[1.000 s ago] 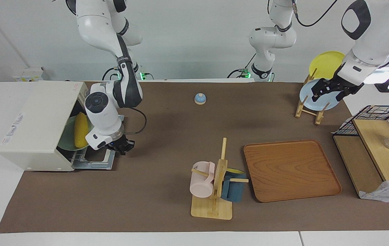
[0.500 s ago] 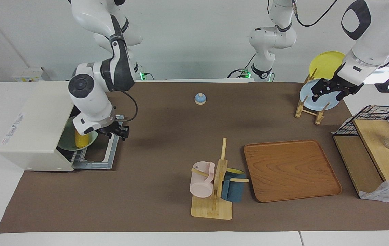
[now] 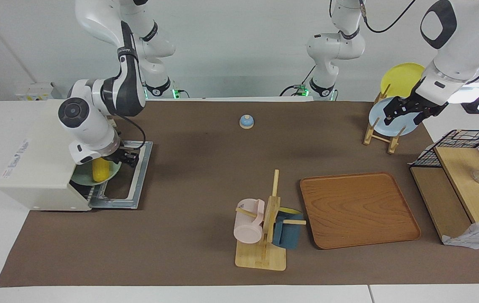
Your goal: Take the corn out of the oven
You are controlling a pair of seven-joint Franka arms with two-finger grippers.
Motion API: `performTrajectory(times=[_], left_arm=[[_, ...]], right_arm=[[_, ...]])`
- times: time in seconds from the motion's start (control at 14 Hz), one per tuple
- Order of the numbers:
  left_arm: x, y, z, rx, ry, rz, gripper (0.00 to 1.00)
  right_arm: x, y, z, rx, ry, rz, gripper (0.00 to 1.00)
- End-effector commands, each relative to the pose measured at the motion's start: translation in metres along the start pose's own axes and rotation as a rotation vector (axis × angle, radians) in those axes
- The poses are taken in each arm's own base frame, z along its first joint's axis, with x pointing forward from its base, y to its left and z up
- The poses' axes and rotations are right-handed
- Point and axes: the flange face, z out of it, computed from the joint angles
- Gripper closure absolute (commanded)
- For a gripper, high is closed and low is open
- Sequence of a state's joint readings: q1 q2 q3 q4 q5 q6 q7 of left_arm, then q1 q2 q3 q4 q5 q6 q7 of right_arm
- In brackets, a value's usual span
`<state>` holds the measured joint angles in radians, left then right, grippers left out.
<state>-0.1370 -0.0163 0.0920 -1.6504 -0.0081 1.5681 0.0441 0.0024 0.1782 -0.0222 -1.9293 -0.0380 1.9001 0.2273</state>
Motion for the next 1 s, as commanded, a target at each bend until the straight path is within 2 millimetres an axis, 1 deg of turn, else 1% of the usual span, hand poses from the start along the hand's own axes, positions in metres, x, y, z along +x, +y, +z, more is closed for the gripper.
performTrajectory(times=[0.0, 0.07, 0.14, 0.29, 0.36, 0.43, 0.57, 0.64, 0.71, 0.79, 0.86, 0.93], left_arm=[[0.000, -0.003, -0.003, 0.017, -0.007, 0.012, 0.00], [0.000, -0.003, -0.003, 0.017, -0.007, 0.012, 0.00], [0.000, -0.003, -0.003, 0.017, -0.007, 0.012, 0.00], [0.000, -0.003, -0.003, 0.017, -0.007, 0.012, 0.00], [0.000, -0.003, -0.003, 0.017, -0.007, 0.012, 0.00], [0.000, -0.003, -0.003, 0.017, -0.007, 0.012, 0.00], [0.000, -0.003, -0.003, 0.017, -0.007, 0.012, 0.00], [0.000, -0.003, -0.003, 0.017, -0.007, 0.012, 0.00], [0.000, -0.003, -0.003, 0.017, -0.007, 0.012, 0.00], [0.000, -0.003, -0.003, 0.017, -0.007, 0.012, 0.00], [0.000, -0.003, -0.003, 0.017, -0.007, 0.012, 0.00], [0.000, -0.003, -0.003, 0.017, -0.007, 0.012, 0.00]], right_arm=[[-0.011, 0.020, 0.005, 0.000, 0.021, -0.058, 0.42], [-0.009, 0.026, 0.006, 0.002, 0.022, -0.088, 0.45], [-0.009, 0.025, 0.007, 0.003, 0.028, -0.100, 0.46], [-0.012, 0.026, 0.020, 0.001, 0.043, -0.106, 0.50], [-0.013, 0.027, 0.027, -0.032, 0.045, -0.125, 0.54], [-0.013, 0.026, 0.029, -0.073, 0.053, -0.151, 0.59], [-0.013, 0.020, 0.028, -0.122, 0.064, -0.201, 0.76], [-0.013, 0.016, 0.027, -0.127, 0.064, -0.214, 0.83], [-0.013, 0.009, 0.023, -0.130, 0.066, -0.226, 0.92], [-0.014, -0.001, 0.019, -0.133, 0.069, -0.242, 0.99], [-0.014, -0.019, 0.011, -0.143, 0.068, -0.269, 1.00], [-0.014, -0.042, -0.001, -0.152, 0.071, -0.296, 1.00]])
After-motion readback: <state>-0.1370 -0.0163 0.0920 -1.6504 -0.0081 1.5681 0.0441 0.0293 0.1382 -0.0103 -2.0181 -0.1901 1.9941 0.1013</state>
